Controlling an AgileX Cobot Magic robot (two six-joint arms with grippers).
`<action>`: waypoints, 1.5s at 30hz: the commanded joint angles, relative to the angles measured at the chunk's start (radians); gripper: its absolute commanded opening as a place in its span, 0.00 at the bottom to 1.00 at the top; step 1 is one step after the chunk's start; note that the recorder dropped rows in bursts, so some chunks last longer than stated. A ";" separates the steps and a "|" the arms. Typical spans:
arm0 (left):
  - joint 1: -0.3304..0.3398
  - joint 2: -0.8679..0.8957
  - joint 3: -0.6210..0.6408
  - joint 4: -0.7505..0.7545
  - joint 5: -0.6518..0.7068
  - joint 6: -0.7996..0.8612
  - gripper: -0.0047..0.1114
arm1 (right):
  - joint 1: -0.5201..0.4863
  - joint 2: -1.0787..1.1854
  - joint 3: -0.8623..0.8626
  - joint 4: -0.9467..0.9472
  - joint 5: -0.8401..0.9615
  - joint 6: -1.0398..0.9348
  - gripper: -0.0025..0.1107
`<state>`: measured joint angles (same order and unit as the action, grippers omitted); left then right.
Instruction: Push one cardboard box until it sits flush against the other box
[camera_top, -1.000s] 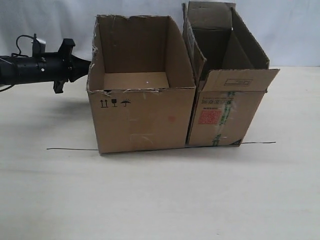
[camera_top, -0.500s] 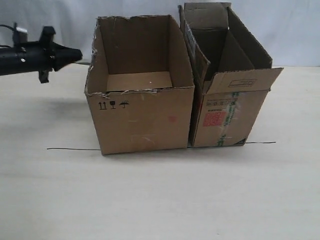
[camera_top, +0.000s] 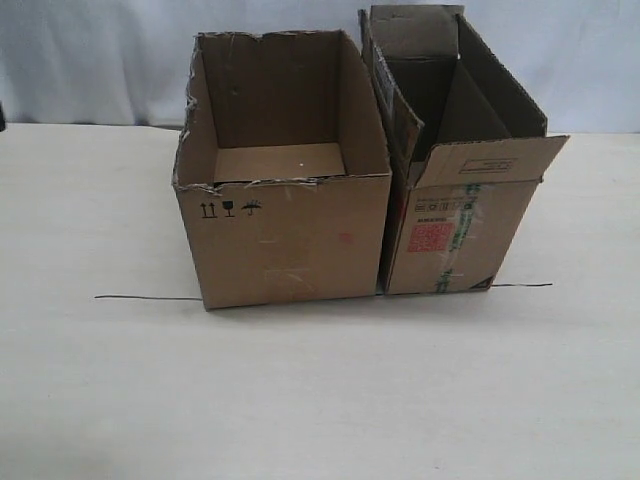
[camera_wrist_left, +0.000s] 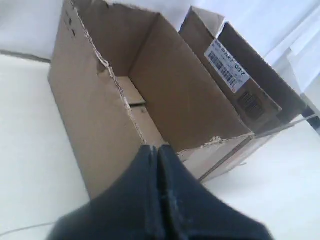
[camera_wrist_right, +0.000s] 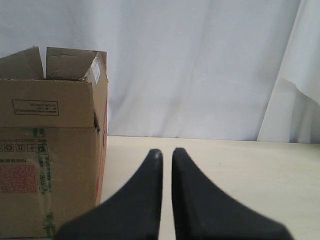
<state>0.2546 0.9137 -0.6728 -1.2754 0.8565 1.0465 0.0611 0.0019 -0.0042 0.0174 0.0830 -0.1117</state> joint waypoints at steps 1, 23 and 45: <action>-0.014 -0.291 0.159 0.008 -0.024 -0.017 0.04 | 0.000 -0.002 0.004 0.004 -0.002 -0.003 0.07; -0.098 -0.421 0.256 0.034 -0.050 -0.023 0.04 | 0.000 -0.002 0.004 0.004 -0.002 -0.003 0.07; -0.109 -0.430 0.272 0.048 -0.113 -0.014 0.04 | 0.000 -0.002 0.004 0.004 -0.002 -0.003 0.07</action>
<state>0.1625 0.4934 -0.4198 -1.2313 0.8096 1.0257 0.0611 0.0019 -0.0042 0.0174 0.0830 -0.1117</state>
